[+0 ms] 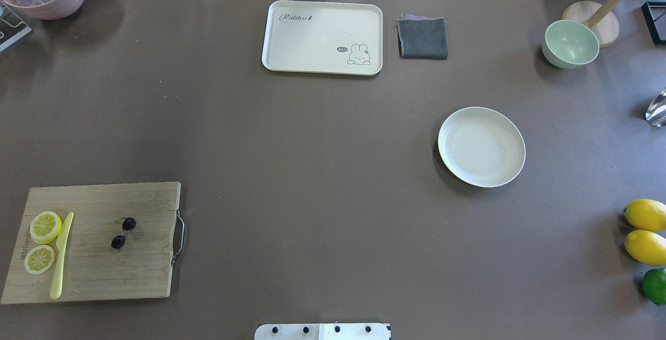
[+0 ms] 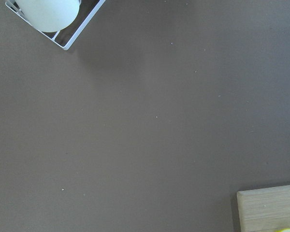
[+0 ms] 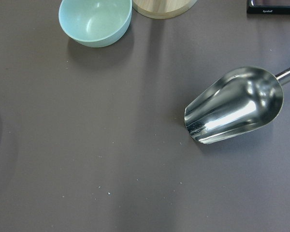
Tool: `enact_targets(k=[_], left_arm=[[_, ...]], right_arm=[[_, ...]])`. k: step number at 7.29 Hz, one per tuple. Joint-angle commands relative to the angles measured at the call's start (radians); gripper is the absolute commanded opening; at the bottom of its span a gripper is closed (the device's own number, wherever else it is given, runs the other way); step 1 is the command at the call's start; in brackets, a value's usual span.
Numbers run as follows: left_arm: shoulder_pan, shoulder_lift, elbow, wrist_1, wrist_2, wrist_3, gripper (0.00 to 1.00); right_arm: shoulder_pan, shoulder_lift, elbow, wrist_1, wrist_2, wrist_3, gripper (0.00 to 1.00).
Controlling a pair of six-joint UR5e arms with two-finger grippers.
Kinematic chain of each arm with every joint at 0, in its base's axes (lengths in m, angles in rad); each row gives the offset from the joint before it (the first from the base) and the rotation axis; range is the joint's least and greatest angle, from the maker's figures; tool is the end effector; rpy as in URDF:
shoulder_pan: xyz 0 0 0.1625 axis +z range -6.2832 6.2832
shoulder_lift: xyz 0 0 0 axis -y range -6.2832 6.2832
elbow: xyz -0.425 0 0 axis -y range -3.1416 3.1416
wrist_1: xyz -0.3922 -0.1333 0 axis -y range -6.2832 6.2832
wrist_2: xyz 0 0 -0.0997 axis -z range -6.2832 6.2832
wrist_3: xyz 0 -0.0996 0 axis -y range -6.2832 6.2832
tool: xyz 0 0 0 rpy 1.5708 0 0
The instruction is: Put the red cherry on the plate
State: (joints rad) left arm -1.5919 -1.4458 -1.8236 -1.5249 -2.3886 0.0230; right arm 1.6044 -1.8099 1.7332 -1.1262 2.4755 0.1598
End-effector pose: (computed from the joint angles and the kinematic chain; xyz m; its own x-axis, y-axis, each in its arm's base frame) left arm -0.0699 -0.4396 0.5939 0.6852 0.0682 -0.7251 0.0053 0.9951 0.0985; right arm 0.0686 -0.4035 0.6270 0.6141 -0.1101 0.7815 -0.1307 0.9623 0.2383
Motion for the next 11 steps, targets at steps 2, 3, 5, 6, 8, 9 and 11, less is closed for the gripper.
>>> enact_targets(k=[2, 3, 5, 6, 8, 9, 11], left_arm=[[0.000, 0.001, -0.026, 0.000, -0.003, -0.003, 0.98], [0.000, -0.014, -0.022, 0.003, -0.004, -0.009, 0.98], [0.000, -0.034, -0.034, 0.082, -0.006, -0.011, 0.98], [0.006, -0.092, -0.019, 0.138, -0.003, -0.011, 0.98], [0.025, -0.158, 0.030, 0.239, 0.003, -0.005, 0.98], [0.027, -0.165, 0.100, 0.236, 0.005, 0.000, 0.98], [0.026, -0.170, 0.130, 0.239, 0.110, 0.002, 0.98]], right_arm=[[0.003, 0.000, -0.003, -0.023, -0.069, -0.006, 1.00], [-0.038, 0.007, 0.008, -0.026, -0.067, 0.000, 1.00], [-0.101, 0.062, 0.005, -0.109, -0.096, 0.020, 1.00], [-0.113, 0.087, 0.012, -0.166, -0.149, 0.020, 1.00], [-0.113, 0.095, 0.066, -0.266, -0.138, 0.018, 1.00], [-0.113, 0.110, 0.095, -0.324, -0.133, 0.020, 1.00], [-0.113, 0.095, 0.127, -0.359, -0.132, 0.011, 1.00]])
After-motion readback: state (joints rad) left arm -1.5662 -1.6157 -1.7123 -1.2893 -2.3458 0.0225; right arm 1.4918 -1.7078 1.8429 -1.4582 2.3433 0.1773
